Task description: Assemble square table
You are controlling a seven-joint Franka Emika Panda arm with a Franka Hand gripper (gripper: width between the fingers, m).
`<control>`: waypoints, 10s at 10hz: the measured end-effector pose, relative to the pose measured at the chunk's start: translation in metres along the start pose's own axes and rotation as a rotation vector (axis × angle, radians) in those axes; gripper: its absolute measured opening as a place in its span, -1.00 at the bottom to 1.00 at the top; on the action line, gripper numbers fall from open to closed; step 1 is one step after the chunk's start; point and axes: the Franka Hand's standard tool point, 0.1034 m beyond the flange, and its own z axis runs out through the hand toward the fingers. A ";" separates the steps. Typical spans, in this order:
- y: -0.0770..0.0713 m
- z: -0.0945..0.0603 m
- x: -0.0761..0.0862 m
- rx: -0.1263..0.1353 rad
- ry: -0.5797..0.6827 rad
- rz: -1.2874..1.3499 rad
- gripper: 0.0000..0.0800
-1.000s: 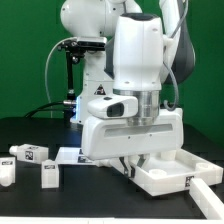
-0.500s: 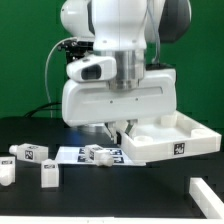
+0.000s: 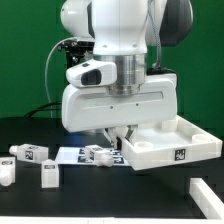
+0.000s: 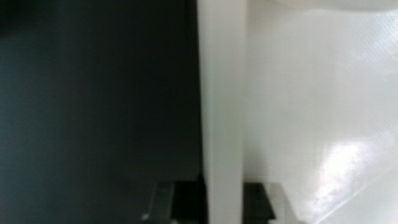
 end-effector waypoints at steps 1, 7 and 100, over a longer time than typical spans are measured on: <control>0.003 0.011 0.011 -0.006 0.009 0.107 -0.87; 0.014 0.032 0.016 -0.025 0.043 0.075 -0.87; -0.114 0.066 -0.104 -0.183 0.023 -2.234 -0.29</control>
Offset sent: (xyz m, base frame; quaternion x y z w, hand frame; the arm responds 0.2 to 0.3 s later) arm -0.0011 -0.0337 -0.0214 0.0135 0.0548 -0.0875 0.9946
